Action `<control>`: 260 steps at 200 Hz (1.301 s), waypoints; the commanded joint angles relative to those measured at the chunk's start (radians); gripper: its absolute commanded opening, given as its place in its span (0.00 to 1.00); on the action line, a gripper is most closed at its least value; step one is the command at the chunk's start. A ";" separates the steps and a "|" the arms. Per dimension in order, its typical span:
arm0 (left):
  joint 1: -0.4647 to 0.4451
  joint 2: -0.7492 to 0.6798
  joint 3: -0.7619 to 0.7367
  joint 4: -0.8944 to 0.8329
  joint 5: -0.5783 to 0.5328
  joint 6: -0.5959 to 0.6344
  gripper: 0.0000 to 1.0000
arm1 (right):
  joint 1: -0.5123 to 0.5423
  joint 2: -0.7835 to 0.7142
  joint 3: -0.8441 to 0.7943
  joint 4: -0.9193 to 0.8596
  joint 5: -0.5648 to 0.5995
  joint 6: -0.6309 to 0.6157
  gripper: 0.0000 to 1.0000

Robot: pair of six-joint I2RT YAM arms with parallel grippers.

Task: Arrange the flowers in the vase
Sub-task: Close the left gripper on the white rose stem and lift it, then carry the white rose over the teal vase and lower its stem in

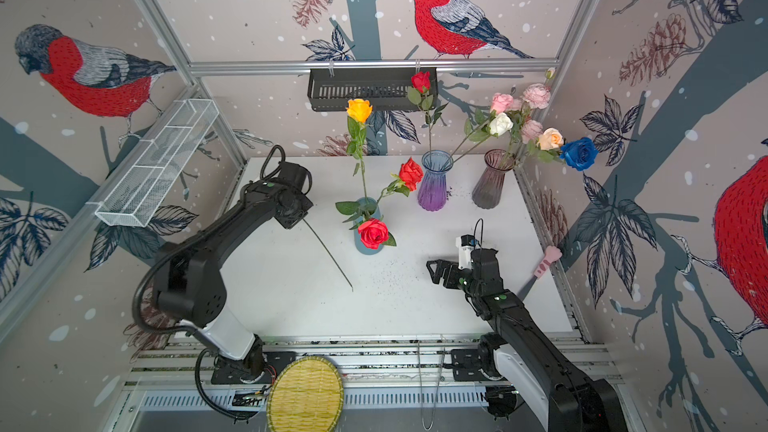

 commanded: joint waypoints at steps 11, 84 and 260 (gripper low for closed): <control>0.003 -0.277 -0.108 0.337 -0.008 0.221 0.00 | 0.005 -0.009 -0.003 0.023 0.003 0.001 0.98; -0.017 -0.668 -0.346 1.124 0.392 0.547 0.00 | 0.009 -0.009 -0.003 0.025 0.018 0.001 0.98; -0.143 -0.556 -0.428 1.537 0.491 0.574 0.00 | 0.014 -0.032 -0.009 0.023 0.018 0.003 0.98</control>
